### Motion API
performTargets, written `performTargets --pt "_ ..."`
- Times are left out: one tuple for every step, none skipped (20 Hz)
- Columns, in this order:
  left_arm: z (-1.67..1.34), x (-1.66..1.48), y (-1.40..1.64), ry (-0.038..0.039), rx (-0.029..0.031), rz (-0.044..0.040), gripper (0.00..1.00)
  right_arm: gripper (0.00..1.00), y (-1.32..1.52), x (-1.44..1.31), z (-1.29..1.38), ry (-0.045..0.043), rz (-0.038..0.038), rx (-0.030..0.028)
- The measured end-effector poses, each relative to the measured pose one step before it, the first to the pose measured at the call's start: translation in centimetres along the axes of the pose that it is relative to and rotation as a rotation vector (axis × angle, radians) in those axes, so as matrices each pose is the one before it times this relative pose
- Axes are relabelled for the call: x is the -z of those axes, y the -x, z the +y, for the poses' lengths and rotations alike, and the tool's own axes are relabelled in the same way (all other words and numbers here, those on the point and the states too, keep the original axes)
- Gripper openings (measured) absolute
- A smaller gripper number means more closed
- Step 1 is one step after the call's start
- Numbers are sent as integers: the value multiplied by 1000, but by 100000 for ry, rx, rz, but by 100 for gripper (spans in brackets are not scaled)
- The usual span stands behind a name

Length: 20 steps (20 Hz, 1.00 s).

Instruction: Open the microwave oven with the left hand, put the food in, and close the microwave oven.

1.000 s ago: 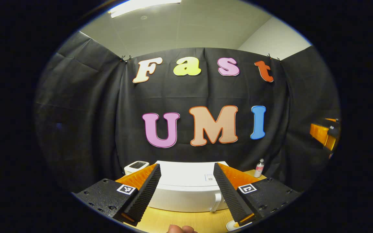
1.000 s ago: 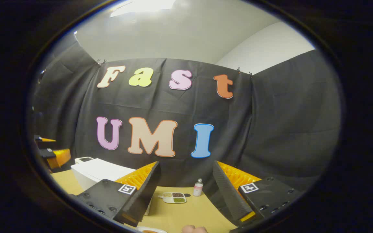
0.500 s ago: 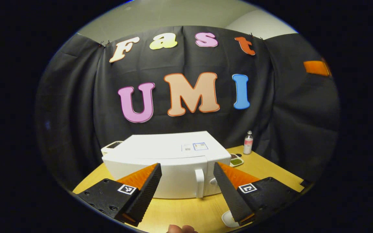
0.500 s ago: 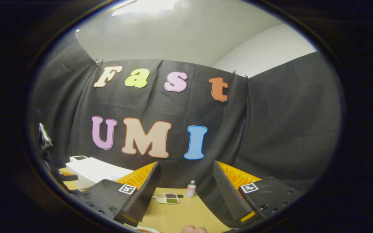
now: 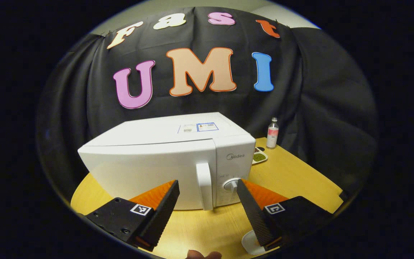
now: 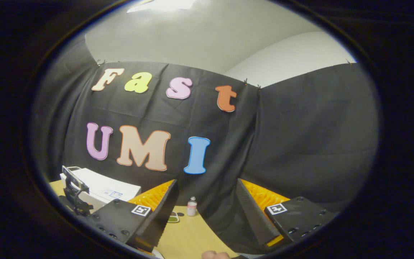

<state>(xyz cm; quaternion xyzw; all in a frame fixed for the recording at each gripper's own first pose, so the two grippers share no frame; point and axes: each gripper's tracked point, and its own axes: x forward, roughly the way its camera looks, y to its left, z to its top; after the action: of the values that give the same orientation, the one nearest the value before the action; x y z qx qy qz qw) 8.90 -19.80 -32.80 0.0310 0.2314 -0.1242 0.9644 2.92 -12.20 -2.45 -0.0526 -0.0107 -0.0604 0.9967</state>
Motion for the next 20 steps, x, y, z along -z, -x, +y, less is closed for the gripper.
performTargets --pt "76 585 -725 593 -334 2025 98 96 123 126 -464 -101 252 749" --pt "-130 648 -592 386 5 2450 98 96 14 72 -393 154 354 676" --pt "21 712 -675 415 -299 2210 97 96 18 47 -328 185 56 504" --pt "-28 356 -406 264 -313 1245 97 100 -16 -104 -290 102 -164 598" --pt "-93 7 -337 -165 -425 424 97 100 -105 125 -306 32 74 372" --pt "82 -16 -228 -653 -422 -64 97 96 -59 55 -156 -104 316 147" --pt "-43 -59 -225 -655 276 -151 97 100 -155 228 -157 -366 497 86" --pt "-121 56 -223 -580 394 1065 94 96 -119 29 -20 -597 201 -93" --pt "134 361 -208 -315 -834 997 88 100 -74 165 -61 -641 297 -150" --pt "202 16 -161 -45 -924 98 76 100 -87 274 65 -497 827 -620" --pt "-23 23 -230 531 302 -11 75 96 -156 401 161 -269 1010 -907" --pt "-230 142 -137 484 698 500 71 96 -149 121 134 -117 623 -777" --pt "-20 141 -88 -69 24 644 69 100 -214 -143 104 -108 39 -648" --pt "-58 80 -185 -634 -163 217 64 97 -161 -205 240 -89 -134 -582" --pt "346 -198 -183 -727 -1366 -203 60 96 -74 -70 131 -60 -369 -680" --pt "896 -13 -170 -662 -3639 54 51 100 -43 -155 169 132 -433 -525" --pt "158 33 421 920 64 912 44 96 -62 -39 191 314 -84 -666" --pt "11 -336 -451 458 331 -1004 28 100 -32 130 274 420 295 -815" --pt "-150 360 142 -129 354 461 27 100 27 172 256 497 417 -888" --pt "-22 102 110 512 391 416 24 100 34 -5 237 516 221 -716"
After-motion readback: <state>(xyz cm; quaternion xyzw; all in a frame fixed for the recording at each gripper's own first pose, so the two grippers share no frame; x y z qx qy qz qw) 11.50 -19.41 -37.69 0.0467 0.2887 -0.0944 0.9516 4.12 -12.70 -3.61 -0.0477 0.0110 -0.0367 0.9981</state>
